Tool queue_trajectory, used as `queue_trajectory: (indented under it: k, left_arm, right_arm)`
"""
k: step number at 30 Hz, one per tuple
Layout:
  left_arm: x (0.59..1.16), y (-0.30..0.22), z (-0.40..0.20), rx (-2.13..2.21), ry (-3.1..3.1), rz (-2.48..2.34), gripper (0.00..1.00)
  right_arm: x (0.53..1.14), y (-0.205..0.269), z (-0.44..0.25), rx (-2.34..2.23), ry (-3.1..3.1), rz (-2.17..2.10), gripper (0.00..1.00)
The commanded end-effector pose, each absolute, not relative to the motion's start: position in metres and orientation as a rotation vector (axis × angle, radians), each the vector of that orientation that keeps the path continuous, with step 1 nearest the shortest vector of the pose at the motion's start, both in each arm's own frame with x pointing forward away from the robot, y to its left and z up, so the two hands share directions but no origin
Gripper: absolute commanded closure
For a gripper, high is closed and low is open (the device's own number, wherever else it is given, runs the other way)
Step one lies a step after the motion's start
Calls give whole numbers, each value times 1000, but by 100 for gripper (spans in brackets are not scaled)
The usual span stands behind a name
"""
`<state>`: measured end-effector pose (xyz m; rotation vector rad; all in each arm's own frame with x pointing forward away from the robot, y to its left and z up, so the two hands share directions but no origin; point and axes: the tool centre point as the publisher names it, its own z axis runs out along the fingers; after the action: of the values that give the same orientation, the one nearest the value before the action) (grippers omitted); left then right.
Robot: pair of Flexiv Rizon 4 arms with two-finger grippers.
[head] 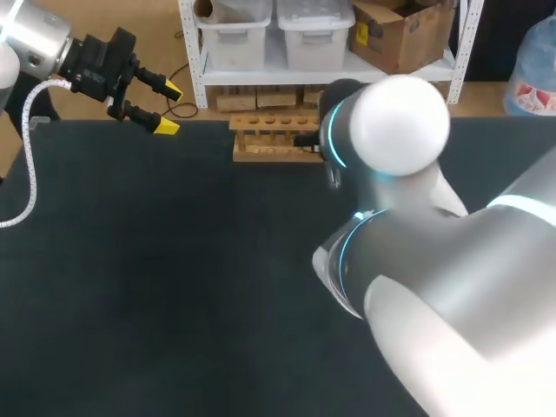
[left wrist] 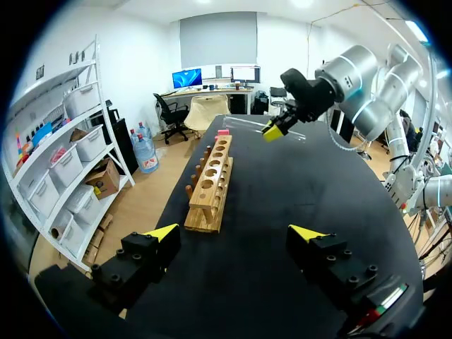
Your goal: Grasp the test tube, adjust it, and insert it.
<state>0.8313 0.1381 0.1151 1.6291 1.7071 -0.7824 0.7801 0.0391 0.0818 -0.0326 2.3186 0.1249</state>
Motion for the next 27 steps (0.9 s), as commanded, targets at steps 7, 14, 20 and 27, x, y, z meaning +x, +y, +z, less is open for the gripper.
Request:
queue_trajectory:
  k: [7,14,20,27]
  left_arm:
    - [831,138,115,1629,1706,-780,0]
    - [831,138,115,1629,1706,-780,0]
    - [831,138,115,1629,1706,-780,0]
    - [831,138,115,1629,1706,-780,0]
  right_arm:
    - [801,52,64,-28,2340,101,100]
    - [815,50,54,3,2349,75,100]
    - [826,50,50,27,2349,70,100]
    - [836,50,46,41,2349,68,100]
